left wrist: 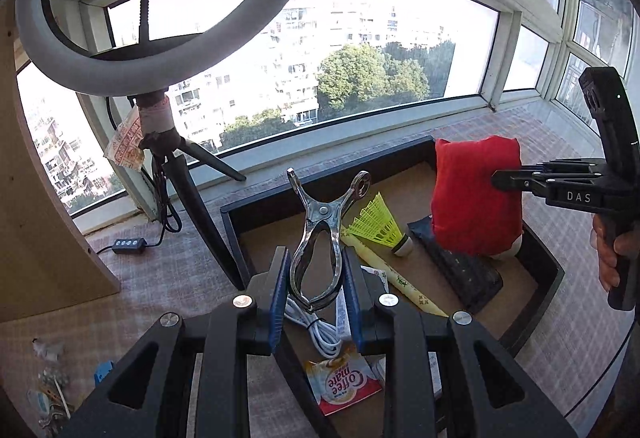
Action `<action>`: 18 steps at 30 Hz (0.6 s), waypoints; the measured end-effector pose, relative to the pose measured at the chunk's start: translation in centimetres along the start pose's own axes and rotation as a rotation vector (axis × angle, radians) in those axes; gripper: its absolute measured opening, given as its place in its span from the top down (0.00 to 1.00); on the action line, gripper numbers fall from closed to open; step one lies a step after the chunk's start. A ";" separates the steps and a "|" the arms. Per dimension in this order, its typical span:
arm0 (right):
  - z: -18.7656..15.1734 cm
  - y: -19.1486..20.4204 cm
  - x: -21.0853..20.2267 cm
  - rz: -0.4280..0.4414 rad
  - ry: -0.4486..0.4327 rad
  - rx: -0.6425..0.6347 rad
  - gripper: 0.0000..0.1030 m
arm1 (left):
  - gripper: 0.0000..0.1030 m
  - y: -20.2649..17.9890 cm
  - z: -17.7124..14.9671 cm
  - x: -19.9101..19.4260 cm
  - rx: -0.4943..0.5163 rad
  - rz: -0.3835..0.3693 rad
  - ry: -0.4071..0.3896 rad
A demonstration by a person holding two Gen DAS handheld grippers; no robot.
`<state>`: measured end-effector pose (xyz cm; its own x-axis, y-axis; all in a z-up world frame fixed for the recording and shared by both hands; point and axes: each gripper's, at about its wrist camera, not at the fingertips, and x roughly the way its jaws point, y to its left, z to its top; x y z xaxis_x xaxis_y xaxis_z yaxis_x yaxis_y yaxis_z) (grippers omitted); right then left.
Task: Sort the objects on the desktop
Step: 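Carry the red pouch and metal clip into the black tray and release both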
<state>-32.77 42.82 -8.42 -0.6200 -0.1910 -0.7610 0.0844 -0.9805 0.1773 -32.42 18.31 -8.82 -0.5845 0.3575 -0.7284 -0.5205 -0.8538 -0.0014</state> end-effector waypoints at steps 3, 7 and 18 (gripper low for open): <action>0.6 0.0 0.2 -0.060 -0.009 -0.008 0.78 | 0.73 0.2 0.6 1.0 -0.013 -0.013 0.025; 1.1 -0.7 -0.5 -0.106 -0.053 0.050 0.57 | 0.62 0.5 0.8 0.8 -0.028 -0.018 0.023; 1.4 0.7 -0.9 -0.081 -0.063 0.046 0.57 | 0.62 2.7 0.3 -1.3 -0.082 -0.029 0.004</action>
<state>-33.22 42.32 -6.79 -0.6709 -0.1069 -0.7338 -0.0028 -0.9892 0.1466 -33.29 15.67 -7.66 -0.5671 0.3810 -0.7302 -0.4843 -0.8714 -0.0785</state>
